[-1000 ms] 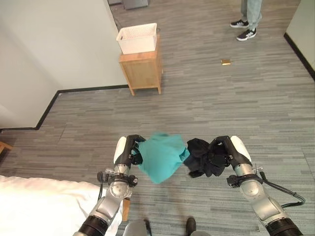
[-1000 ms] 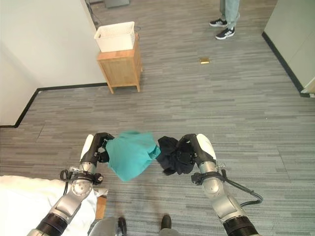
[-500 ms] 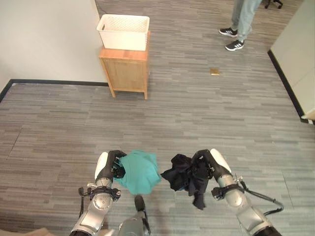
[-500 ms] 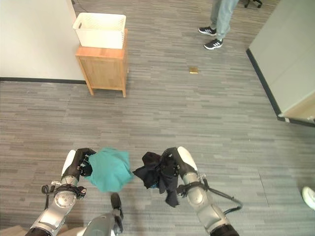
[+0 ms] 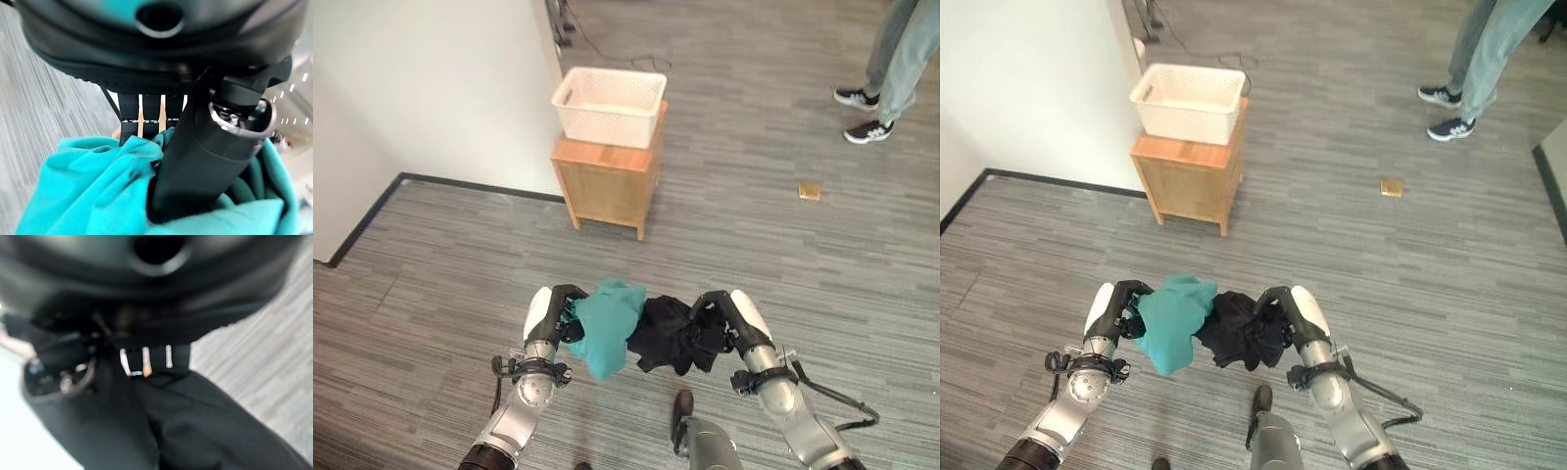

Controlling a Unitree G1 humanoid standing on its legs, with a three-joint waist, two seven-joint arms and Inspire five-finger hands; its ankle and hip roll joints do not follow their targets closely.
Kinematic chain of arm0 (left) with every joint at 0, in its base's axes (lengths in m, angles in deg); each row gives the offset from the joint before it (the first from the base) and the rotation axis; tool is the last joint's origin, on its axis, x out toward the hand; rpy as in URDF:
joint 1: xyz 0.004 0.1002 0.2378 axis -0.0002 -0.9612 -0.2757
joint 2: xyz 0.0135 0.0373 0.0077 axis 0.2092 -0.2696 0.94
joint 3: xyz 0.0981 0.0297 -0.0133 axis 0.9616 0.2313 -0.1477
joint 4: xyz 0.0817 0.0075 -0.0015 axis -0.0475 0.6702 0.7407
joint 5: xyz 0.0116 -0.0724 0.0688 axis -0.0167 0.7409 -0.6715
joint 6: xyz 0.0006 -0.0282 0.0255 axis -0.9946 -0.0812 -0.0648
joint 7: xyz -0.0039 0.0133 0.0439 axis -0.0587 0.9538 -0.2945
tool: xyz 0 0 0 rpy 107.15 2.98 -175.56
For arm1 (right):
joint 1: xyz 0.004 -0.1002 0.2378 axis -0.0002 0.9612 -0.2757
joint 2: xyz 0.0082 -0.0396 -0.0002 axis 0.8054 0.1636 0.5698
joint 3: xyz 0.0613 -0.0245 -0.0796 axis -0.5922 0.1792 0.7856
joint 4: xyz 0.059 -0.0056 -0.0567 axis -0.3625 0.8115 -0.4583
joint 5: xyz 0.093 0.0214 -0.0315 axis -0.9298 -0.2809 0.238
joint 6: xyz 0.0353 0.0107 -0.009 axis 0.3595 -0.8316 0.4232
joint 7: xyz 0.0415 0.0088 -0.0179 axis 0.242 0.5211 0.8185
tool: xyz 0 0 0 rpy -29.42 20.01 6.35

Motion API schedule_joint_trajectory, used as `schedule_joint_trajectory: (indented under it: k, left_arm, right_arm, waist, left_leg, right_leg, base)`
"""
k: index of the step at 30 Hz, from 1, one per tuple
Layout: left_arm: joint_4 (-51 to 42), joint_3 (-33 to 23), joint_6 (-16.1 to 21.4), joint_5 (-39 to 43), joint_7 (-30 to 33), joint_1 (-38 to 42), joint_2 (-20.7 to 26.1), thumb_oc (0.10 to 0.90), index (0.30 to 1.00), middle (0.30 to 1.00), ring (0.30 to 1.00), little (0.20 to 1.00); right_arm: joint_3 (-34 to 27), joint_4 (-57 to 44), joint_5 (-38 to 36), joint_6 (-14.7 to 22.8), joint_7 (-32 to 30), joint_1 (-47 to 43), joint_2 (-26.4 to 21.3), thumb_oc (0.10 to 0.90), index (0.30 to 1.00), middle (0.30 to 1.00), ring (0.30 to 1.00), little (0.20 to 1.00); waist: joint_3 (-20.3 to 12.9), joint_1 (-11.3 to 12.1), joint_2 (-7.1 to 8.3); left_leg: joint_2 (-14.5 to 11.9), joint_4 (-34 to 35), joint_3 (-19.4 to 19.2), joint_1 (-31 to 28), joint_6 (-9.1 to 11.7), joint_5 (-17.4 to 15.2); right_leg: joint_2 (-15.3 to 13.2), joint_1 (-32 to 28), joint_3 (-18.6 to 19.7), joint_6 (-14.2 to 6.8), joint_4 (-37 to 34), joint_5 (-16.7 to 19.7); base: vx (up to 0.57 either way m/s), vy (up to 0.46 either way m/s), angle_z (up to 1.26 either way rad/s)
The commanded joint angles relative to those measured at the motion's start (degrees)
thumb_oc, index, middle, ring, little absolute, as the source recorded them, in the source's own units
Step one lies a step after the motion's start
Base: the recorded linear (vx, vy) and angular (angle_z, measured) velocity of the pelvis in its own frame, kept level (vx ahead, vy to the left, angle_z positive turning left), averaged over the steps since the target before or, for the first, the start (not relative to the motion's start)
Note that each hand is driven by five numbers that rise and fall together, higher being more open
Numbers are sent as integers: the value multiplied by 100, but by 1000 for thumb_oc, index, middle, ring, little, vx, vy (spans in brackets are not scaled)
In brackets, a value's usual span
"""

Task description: Pick up bed clothes into laundry basket.

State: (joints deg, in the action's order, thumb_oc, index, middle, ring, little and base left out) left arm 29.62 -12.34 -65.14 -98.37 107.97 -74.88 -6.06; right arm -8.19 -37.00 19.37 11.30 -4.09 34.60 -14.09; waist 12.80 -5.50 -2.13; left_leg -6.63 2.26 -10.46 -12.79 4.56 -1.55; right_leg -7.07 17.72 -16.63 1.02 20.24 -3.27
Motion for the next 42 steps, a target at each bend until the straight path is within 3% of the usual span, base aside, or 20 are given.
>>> schedule_joint_trajectory:
  k: [1,3,4,6,7,9,10,11,13,16,18,19,22,24,25,28,29,33,36,42]
  left_arm:
    - [-314,-132,695,-162,222,719,73,400,300,300,300,300]
    - [-228,-47,660,-1,240,738,-51,400,300,300,300,300]
    - [-233,-21,682,39,234,761,-54,400,300,300,300,300]
    - [-260,-5,705,100,255,745,-31,400,300,300,300,300]
    - [-261,-15,697,134,244,729,-36,400,300,300,300,300]
    - [-288,-27,687,152,231,703,-38,400,300,300,300,300]
    - [-338,-58,689,164,227,642,-46,400,300,300,300,300]
    - [-359,-82,686,151,229,580,-64,400,300,300,300,300]
    - [-345,-73,675,144,245,545,-87,400,300,300,300,300]
    - [-320,3,625,99,268,534,-151,400,300,300,300,300]
    - [-343,-14,624,118,235,507,-168,400,300,300,300,300]
    - [-372,-2,603,123,212,488,-153,400,300,300,300,300]
    - [-416,52,561,182,202,522,-119,400,300,300,300,300]
    - [-427,108,515,229,224,584,-41,400,300,300,300,300]
    - [-514,114,512,226,240,615,38,400,300,300,300,300]
    - [-557,117,525,167,275,706,135,400,300,300,300,300]
    - [-555,139,533,141,322,763,141,400,300,300,300,300]
    - [-556,159,614,13,362,748,149,400,300,300,300,300]
    - [-395,144,660,-2,303,715,136,400,300,300,300,300]
    - [-346,95,741,169,164,257,50,400,300,300,300,300]
  right_arm:
    - [-83,-556,58,484,-142,-276,96,400,300,300,300,300]
    - [-70,-521,-41,504,-140,-220,-21,400,300,300,300,300]
    - [-100,-520,-66,499,-156,-215,-60,400,300,300,300,300]
    - [-100,-472,-109,495,-183,-280,-119,400,300,300,300,300]
    - [-94,-455,-168,459,-194,-314,-111,400,300,300,300,300]
    - [-95,-441,-219,454,-199,-311,-93,400,300,300,300,300]
    - [-53,-388,-239,465,-181,-294,-59,400,300,300,300,300]
    - [-2,-347,-204,479,-167,-293,-65,400,300,300,300,300]
    - [102,-218,-101,475,-154,-332,-43,400,300,300,300,300]
    - [138,-131,-53,458,-206,-404,-21,400,300,300,300,300]
    - [110,-176,-70,463,-175,-372,-13,400,300,300,300,300]
    - [127,-198,-28,458,-170,-365,33,400,300,300,300,300]
    - [208,-151,164,407,-187,-419,193,400,300,300,300,300]
    - [189,-173,260,354,-261,-487,293,400,300,300,300,300]
    - [96,-362,424,327,-352,-568,280,400,300,300,300,300]
    - [-151,-763,515,332,-468,-630,203,400,300,300,300,300]
    - [-258,-1018,542,352,-540,-670,154,400,300,300,300,300]
    - [-647,-1850,787,472,-850,-762,-59,400,300,300,300,300]
    - [-817,-2702,1075,549,-1106,-1084,-85,400,300,300,300,300]
    - [-791,-3110,1035,567,-1279,-2149,-37,400,300,300,300,300]
  waist:
    - [-260,-196,126]
    - [-169,-65,137]
    - [-94,-1,245]
    - [-14,185,420]
    - [46,323,511]
    - [30,408,502]
    - [-8,480,360]
    - [-91,553,314]
    - [-148,671,123]
    - [-152,753,105]
    - [-227,749,73]
    - [-283,787,24]
    - [-413,955,174]
    - [-389,956,302]
    - [-331,812,305]
    - [-309,686,183]
    - [-263,584,156]
    - [-189,302,124]
    - [-331,242,304]
    - [-717,519,358]
  left_leg:
    - [195,-730,207,-555,-56,-1027]
    - [-93,-2809,217,164,196,-270]
    - [-141,-3791,252,612,265,-21]
    - [-248,-4624,9,1152,254,108]
    - [-357,-4553,-296,1688,239,36]
    - [-432,-4264,-472,1907,236,-25]
    - [-422,-2988,-629,2137,115,-45]
    - [-288,-2007,-762,2077,92,97]
    - [-398,-732,-902,2201,170,705]
    - [-607,77,-1404,2390,192,1042]
    - [-592,176,-1406,2305,148,963]
    - [-589,174,-1346,2232,159,1167]
    - [-430,108,-1394,2060,-17,1237]
    - [-209,101,-1486,1802,-215,1032]
    - [-74,145,-1436,1535,-364,800]
    - [-91,226,-1386,1313,-430,628]
    - [-33,252,-1265,1199,-445,555]
    - [71,274,-829,978,-382,352]
    - [180,274,-493,854,-319,147]
    - [205,274,-310,670,-264,93]
  right_leg:
    - [-245,-678,280,-1176,-1926,906]
    - [-126,-1315,106,-857,-2052,755]
    - [-132,-1555,-12,-710,-2149,709]
    - [-111,-2038,-85,-532,-2366,534]
    - [-152,-2329,-90,-546,-2468,390]
    - [-137,-2443,-35,-584,-2491,269]
    - [-10,-2617,13,-680,-2522,114]
    - [-14,-2703,46,-766,-2524,-12]
    - [127,-3016,106,-858,-2524,-261]
    - [104,-3481,13,-913,-2524,-532]
    - [119,-3556,39,-957,-2524,-549]
    - [156,-3671,63,-978,-2488,-624]
    - [-73,-3664,176,-1114,-1791,-647]
    - [-317,-3351,190,-1351,-848,-253]
    - [-512,-2849,322,-1582,325,374]
    - [-580,-2294,312,-1580,897,645]
    - [-500,-2044,341,-1502,1013,437]
    - [17,-1635,534,-1118,-66,-299]
    - [56,-1912,802,-1037,-1743,-85]
    - [48,-2529,671,-1003,-2348,104]
  base:
    - [467,-282,42]
    - [397,-367,28]
    - [346,-353,33]
    - [431,-291,11]
    - [528,-175,-36]
    - [425,8,-26]
    - [510,170,-16]
    - [696,251,-25]
    - [483,180,-26]
    - [449,117,-40]
    - [407,101,-20]
    - [651,126,-17]
    - [404,84,-26]
    - [310,165,6]
    - [287,190,19]
    - [237,127,48]
    - [317,96,51]
    - [241,-7,84]
    - [153,-110,117]
    - [90,-39,4]
